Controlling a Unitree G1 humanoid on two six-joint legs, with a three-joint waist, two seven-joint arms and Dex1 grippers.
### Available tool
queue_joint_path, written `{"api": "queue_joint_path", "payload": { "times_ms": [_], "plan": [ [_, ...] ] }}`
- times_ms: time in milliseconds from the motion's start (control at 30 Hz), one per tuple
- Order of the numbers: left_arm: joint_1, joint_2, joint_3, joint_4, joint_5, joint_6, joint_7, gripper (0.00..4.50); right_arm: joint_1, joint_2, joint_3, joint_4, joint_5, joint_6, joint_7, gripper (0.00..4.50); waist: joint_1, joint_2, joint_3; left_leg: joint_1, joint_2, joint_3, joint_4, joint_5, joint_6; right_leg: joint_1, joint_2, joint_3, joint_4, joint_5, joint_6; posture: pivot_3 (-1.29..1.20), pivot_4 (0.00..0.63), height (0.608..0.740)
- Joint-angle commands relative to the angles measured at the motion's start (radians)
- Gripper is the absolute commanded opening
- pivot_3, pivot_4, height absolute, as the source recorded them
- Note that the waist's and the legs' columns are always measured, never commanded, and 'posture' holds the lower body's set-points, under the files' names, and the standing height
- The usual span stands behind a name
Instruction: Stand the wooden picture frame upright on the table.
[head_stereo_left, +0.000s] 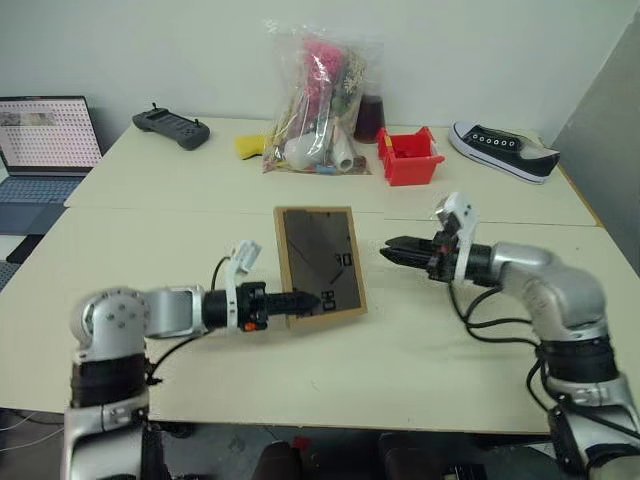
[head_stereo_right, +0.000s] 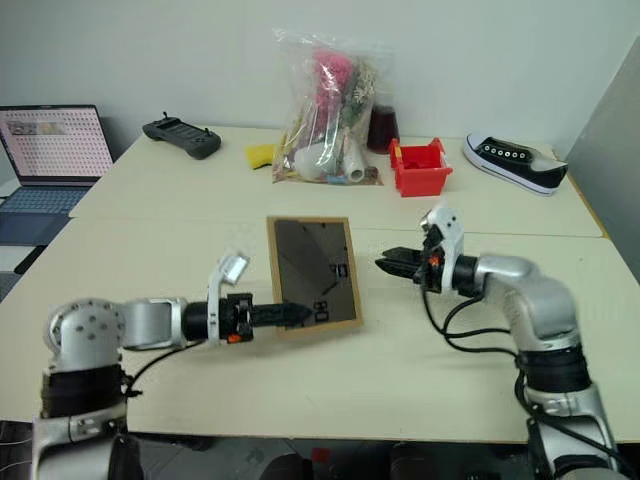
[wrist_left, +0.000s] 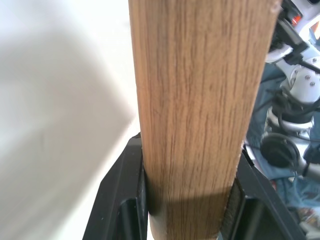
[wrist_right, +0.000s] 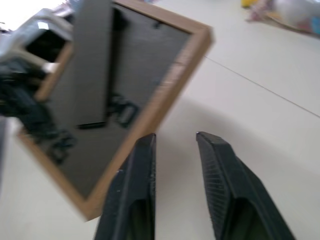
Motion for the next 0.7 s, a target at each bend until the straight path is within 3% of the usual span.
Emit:
{"api": "queue_joint_path", "payload": {
  "times_ms": [33,367,533,700],
  "plan": [
    [-0.049,0.064,-0.099,0.016,0.073,-0.117,-0.161,1.28,-0.094,0.021,-0.017,0.001,0.109,0.052,0.041,2.34,-0.002,0.001,0.001,0.000,0.000,0.000,0.000,0.000,0.000,0.000,0.000,0.000,0.000,0.000,0.000,0.00,0.150,0.740],
    [-0.137,0.072,-0.214,0.094,0.208,-0.255,-0.294,1.28,-0.214,0.201,0.100,0.104,-0.021,-0.089,-0.119,4.42,0.001,0.002,0.002,-0.002,0.001,-0.001,0.002,0.000,0.000,-0.002,0.001,-0.002,0.002,-0.001,-0.001,0.00,0.150,0.740],
    [-0.136,0.067,-0.226,0.081,0.229,-0.265,-0.318,1.28,-0.219,0.245,0.123,0.112,-0.043,-0.095,-0.165,4.42,0.002,0.002,0.002,-0.008,0.001,-0.001,0.003,0.000,0.000,-0.008,0.000,-0.002,0.005,-0.001,-0.001,0.00,0.150,0.740],
    [-0.130,0.052,-0.226,0.084,0.243,-0.268,-0.324,1.28,-0.177,0.224,0.115,0.014,0.043,-0.029,-0.104,4.42,0.004,0.002,0.002,-0.015,0.002,-0.001,0.004,0.001,-0.001,-0.016,0.001,-0.003,0.008,-0.001,-0.002,0.00,0.150,0.740]
  ]
}}
